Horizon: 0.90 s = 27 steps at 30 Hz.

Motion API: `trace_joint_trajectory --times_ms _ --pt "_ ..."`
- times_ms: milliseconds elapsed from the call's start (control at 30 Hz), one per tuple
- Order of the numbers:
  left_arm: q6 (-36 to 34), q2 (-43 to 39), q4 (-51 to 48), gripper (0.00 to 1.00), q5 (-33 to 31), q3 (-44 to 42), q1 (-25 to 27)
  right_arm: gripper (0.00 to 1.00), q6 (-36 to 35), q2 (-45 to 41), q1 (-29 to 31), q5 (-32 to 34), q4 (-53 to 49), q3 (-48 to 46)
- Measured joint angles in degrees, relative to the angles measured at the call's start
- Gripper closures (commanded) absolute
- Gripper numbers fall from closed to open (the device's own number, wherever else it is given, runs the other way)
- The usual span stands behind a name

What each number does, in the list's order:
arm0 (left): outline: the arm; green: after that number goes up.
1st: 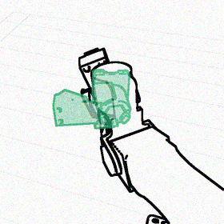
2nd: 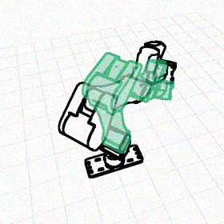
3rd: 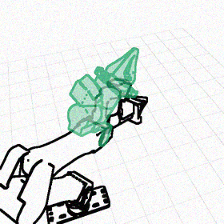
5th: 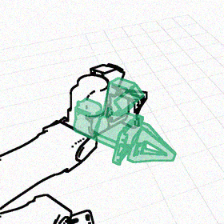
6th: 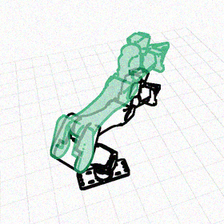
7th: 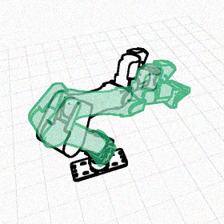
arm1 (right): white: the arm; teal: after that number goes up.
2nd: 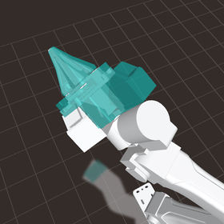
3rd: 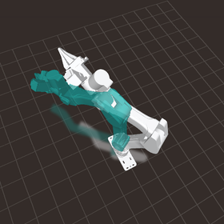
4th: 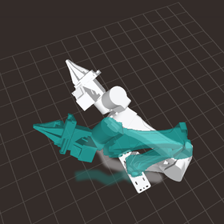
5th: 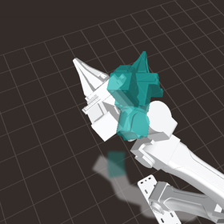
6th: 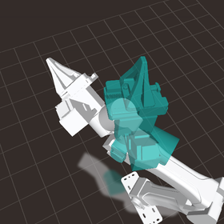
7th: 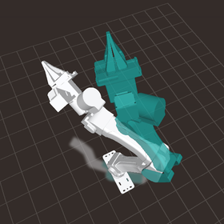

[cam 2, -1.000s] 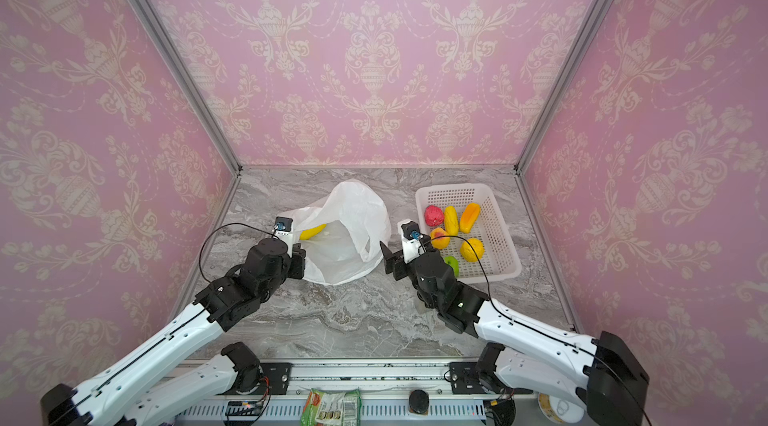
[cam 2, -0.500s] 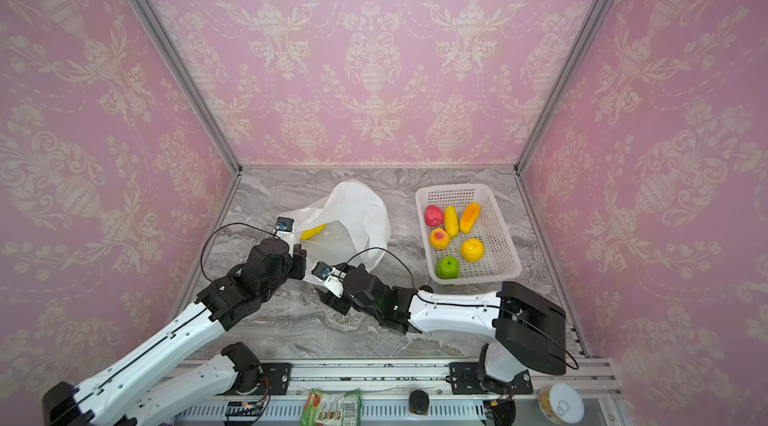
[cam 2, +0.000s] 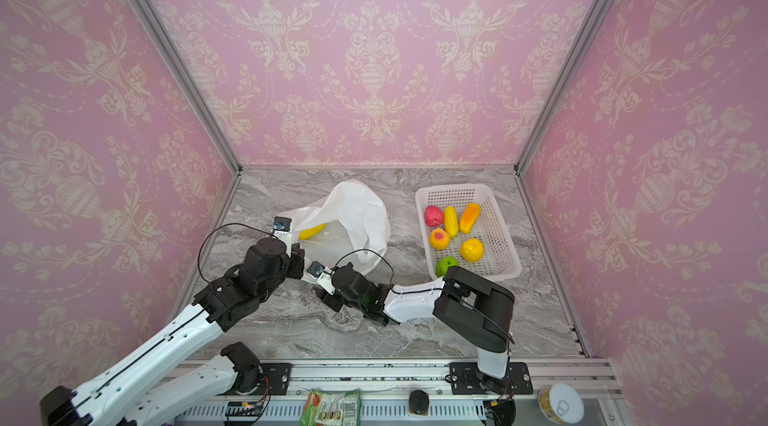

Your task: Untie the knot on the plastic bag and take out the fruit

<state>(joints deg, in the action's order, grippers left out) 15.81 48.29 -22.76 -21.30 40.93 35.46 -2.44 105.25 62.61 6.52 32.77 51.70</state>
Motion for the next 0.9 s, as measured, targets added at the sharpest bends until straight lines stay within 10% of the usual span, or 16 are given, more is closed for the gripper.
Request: trace_joint_trajectory --times_ms 633,800,900 --pt "0.0 -0.1 0.0 1.00 0.0 0.0 0.0 0.56 5.9 5.9 -3.4 1.2 3.6 2.2" --pt "0.0 -0.1 -0.1 1.00 -2.1 0.0 0.0 0.43 5.4 4.0 -2.1 -0.5 10.6 -2.6" --pt "0.2 -0.1 -0.3 1.00 -4.5 0.0 0.0 0.57 5.7 -0.4 -1.8 -2.3 13.2 -7.7"
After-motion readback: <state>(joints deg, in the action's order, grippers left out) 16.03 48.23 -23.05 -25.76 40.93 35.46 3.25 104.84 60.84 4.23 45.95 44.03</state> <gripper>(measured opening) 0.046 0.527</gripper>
